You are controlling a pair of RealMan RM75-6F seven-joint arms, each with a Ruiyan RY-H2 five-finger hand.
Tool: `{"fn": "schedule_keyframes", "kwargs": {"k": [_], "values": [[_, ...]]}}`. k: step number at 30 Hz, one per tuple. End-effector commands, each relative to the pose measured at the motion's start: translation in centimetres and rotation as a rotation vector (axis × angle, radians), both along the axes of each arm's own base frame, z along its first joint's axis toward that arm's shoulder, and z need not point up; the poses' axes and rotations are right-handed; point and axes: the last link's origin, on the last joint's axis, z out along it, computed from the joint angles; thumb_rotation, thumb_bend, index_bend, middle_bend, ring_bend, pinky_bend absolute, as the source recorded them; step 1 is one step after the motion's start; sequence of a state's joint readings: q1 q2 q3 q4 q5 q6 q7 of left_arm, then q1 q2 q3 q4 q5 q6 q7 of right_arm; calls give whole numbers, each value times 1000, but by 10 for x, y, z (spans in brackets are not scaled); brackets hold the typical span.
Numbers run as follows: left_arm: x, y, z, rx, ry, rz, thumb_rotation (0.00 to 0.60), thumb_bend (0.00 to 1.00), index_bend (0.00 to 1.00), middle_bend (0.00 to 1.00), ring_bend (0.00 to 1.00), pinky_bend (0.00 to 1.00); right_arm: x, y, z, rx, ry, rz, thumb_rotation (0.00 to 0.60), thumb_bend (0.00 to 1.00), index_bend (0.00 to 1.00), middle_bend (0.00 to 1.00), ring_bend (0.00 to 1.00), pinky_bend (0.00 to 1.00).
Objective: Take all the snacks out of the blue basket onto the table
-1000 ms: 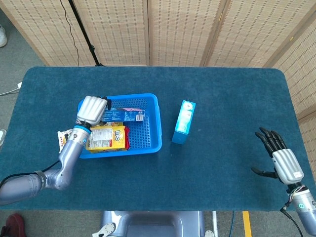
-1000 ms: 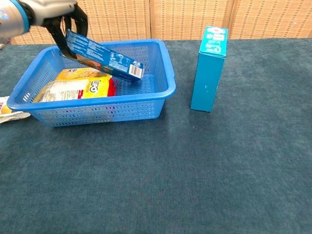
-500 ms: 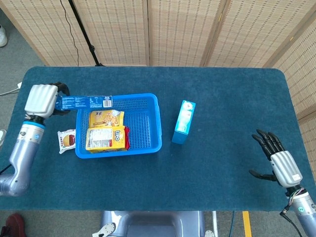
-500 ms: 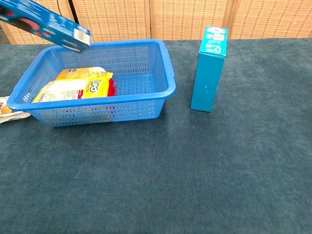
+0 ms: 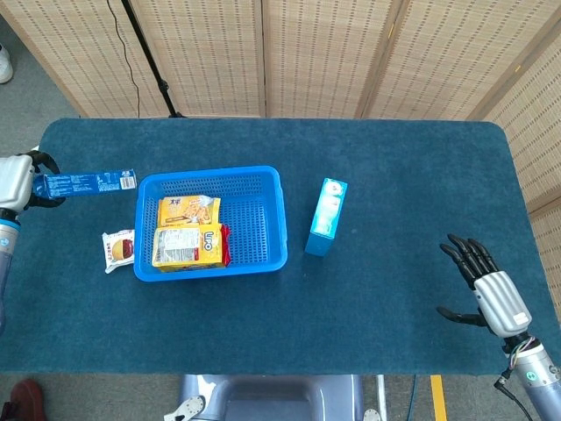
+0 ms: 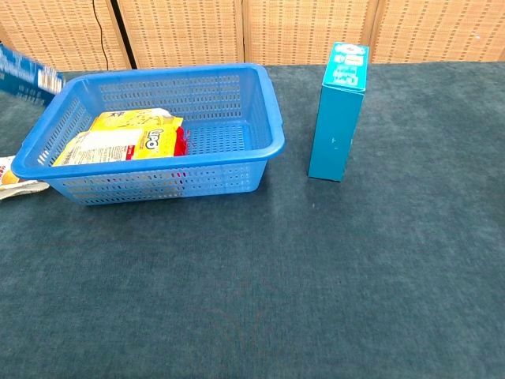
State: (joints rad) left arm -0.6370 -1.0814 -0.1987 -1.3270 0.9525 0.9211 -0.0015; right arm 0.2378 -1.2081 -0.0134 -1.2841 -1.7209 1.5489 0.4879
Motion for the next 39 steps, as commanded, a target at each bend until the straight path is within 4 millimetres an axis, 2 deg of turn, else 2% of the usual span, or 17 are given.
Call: {"fn": "schedule_keyframes", "kwargs": {"k": [1,8,11,15,19,26,39], "values": [[1,-10,-14,-145,-40,23,600,1,0,0,0,24,0,0,0,-1,1,-4,600,0,0,0,0,0],[38,-25,-7,-163,-105,-120,600,0,0,0,0,0,-3,-2,1,-2,2,-17,600,0,0,0,0,0],[63,-33,-14,-220,-104,-191,600,0,0,0,0,0,-3,-2,1,0,0,-19,600,0,0,0,0,0],[90,-38,-38,-322,-58,-235,600,0,0,0,0,0,-3,-2,1,2,-1,-17,600,0,0,0,0,0],[112,-37,-78,-449,-22,-224,600,0,0,0,0,0,-3,-3,2,1,-4,-17,600,0,0,0,0,0],[123,-26,-126,-545,38,-148,600,0,0,0,0,0,-6,-4,5,-6,-7,-28,600,0,0,0,0,0],[118,-25,-160,-604,91,-73,600,0,0,0,0,0,-10,-9,3,-2,-5,-43,600,0,0,0,0,0]]}}
